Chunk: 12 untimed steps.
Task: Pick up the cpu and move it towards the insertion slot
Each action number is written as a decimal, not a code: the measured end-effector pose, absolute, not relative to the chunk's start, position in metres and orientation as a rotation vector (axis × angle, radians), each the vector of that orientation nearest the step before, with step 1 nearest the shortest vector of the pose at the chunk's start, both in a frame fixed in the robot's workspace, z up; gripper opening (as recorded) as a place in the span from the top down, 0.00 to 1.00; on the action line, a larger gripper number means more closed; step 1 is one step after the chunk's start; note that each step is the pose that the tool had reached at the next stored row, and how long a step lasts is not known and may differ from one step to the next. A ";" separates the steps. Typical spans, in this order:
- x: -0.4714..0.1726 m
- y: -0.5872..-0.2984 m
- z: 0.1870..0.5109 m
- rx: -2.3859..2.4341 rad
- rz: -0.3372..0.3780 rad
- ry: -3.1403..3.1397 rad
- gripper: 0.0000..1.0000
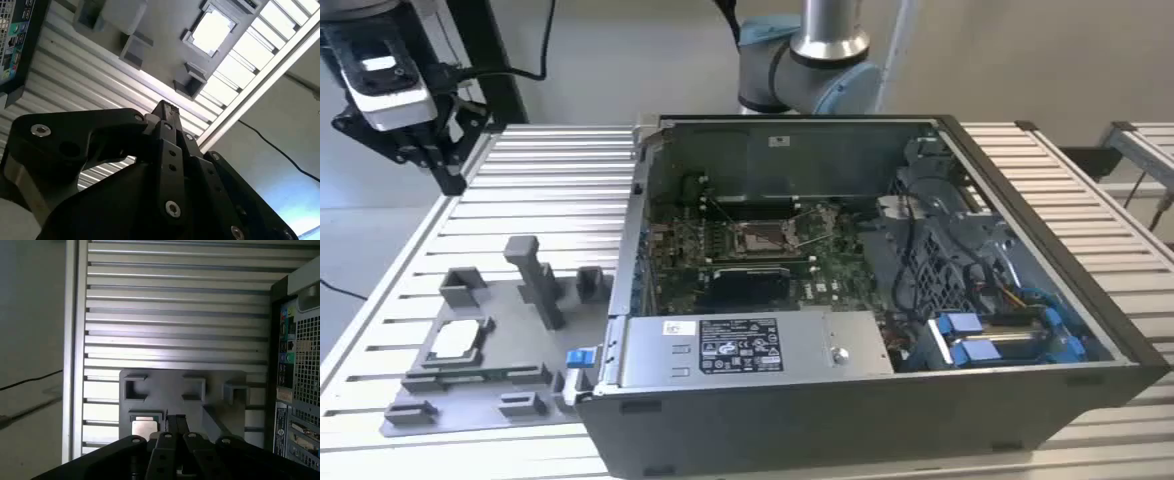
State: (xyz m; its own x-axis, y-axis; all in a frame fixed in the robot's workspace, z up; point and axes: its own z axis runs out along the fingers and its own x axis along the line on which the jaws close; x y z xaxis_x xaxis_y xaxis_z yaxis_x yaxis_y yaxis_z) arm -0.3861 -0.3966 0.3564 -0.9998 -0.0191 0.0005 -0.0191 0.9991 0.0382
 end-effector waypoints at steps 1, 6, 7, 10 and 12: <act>-0.386 -0.397 0.356 0.030 -0.060 -3.140 1.00; -0.386 -0.397 0.356 0.030 -0.060 -3.140 1.00; -0.386 -0.397 0.356 0.030 -0.060 -3.140 1.00; -0.386 -0.397 0.356 0.030 -0.060 -3.140 1.00; -0.386 -0.397 0.356 0.030 -0.060 -3.140 1.00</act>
State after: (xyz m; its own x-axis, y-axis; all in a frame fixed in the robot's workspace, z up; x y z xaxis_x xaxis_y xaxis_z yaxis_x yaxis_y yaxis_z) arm -0.3861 -0.3966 0.3564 -0.9998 -0.0191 0.0006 -0.0191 0.9991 0.0382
